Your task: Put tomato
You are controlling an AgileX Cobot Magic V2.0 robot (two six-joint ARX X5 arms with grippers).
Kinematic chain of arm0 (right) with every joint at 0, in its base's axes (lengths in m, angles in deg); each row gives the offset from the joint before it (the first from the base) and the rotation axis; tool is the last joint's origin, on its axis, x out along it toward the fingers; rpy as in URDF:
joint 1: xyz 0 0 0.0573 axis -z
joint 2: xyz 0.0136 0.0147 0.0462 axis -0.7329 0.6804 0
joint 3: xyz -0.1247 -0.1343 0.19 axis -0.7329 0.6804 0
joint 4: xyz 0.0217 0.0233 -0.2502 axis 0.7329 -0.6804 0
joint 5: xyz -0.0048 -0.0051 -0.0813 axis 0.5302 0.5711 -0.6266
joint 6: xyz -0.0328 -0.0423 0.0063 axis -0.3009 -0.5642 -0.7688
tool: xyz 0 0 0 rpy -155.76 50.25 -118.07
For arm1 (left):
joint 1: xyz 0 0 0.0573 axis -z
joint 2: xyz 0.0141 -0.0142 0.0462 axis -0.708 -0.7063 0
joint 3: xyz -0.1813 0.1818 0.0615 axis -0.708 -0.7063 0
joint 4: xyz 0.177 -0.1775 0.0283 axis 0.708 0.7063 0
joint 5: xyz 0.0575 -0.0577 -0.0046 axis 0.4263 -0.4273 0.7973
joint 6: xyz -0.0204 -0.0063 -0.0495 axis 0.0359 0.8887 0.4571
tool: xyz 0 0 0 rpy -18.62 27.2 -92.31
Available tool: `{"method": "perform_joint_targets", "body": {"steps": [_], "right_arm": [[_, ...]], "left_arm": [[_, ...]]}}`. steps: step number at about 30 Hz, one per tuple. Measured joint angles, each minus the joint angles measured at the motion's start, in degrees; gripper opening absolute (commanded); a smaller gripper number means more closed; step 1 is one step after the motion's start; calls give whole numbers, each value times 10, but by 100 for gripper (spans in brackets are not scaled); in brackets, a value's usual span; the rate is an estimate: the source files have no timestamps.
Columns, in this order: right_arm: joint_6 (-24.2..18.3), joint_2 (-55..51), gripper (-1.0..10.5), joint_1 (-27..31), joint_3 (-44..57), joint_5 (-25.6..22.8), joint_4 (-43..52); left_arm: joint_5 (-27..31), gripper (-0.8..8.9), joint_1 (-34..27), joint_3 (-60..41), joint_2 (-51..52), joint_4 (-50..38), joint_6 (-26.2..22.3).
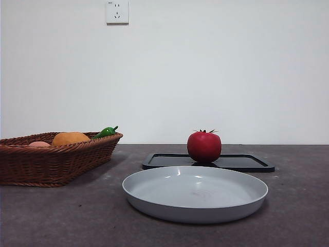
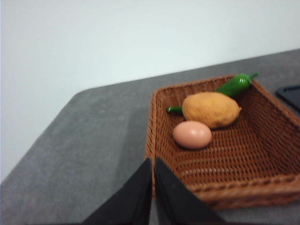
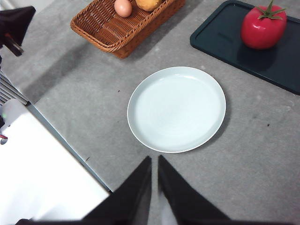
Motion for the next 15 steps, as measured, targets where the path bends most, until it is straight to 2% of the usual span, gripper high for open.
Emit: {"method": "perform_joint_targets", "body": {"steps": [6, 11, 15], "right_arm": [[0, 0, 14, 0, 0, 0, 0], [0, 0, 14, 0, 0, 0, 0], [0, 0, 14, 0, 0, 0, 0]], "left_arm": [[0, 9, 0, -1, 1, 10, 5], [0, 9, 0, -1, 1, 62, 22], [0, 9, 0, -1, 1, 64, 45]]}}
